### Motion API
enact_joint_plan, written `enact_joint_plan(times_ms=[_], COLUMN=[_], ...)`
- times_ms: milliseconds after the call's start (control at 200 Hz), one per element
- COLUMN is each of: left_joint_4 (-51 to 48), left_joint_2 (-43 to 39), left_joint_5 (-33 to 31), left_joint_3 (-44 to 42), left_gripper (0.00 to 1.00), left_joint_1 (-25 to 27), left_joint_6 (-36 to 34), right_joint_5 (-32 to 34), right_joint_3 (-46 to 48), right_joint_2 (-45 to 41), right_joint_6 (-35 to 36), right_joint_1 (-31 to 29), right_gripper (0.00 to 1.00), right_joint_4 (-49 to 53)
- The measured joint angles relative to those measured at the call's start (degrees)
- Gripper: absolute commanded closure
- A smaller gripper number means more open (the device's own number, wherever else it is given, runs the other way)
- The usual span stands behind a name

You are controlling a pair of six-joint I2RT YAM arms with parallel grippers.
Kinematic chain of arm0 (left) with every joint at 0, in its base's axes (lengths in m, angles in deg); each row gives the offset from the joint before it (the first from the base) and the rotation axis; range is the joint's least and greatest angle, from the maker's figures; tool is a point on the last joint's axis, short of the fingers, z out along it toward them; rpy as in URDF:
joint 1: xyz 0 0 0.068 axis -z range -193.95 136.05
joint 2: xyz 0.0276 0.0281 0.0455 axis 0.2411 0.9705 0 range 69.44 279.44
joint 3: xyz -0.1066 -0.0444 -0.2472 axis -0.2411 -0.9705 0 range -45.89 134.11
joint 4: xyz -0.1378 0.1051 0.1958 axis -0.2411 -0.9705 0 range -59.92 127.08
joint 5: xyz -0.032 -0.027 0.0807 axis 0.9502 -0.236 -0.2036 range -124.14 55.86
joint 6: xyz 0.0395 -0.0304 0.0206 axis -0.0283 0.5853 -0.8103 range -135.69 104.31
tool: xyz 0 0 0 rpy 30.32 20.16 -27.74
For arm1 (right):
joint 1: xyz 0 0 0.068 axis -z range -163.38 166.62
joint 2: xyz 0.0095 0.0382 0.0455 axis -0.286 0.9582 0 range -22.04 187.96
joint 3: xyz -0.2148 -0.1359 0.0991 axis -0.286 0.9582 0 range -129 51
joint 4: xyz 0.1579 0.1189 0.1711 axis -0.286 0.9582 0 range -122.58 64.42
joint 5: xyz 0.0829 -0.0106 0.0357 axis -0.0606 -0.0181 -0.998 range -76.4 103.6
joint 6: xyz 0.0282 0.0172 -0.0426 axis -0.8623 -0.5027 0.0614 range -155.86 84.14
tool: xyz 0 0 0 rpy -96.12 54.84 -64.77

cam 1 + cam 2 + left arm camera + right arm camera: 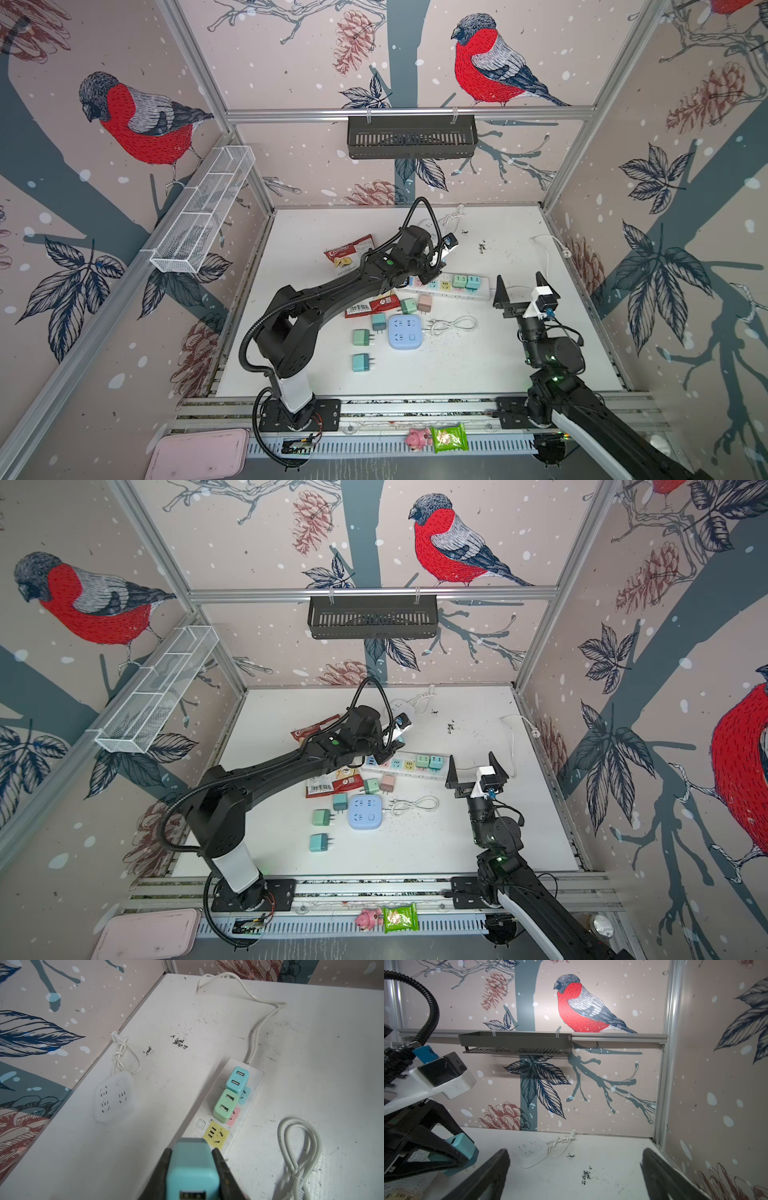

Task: Insert the plug
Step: 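Carry the teal charger with the left gripper over the socket beside the green charger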

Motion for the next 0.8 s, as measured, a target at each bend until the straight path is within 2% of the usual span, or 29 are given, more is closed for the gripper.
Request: enact_joint_plan(times_ms=[130,345,530,801], left_joint_4=[-5.46,-9.75,-9.92,-9.88], left_joint_2=[4.61,5.55,7.45,11.10], left_joint_5=[-0.66,-0.24,2.69,8.04], left_joint_3=[4.33,4.98,4.68,6.25], left_gripper=[1.00,1.00,1.00,1.00], left_joint_1=[0.00,0.00,0.00,0.00], left_joint_6=[-1.53,-5.51,-11.69,-17.92], right_joint_5=[-0.28,-0.66,1.57,3.21], right_joint_3=[0.00,-0.48,-3.48,-2.99], right_joint_2=[4.52,12.61,15.82,23.34], right_joint_6=[-5.35,-11.23,-17.46,-26.53], right_joint_1=[2.58,5.38,7.54,9.86], right_gripper=[0.00,0.00,0.00,0.00], right_joint_4=[1.36,2.14,4.61,4.59])
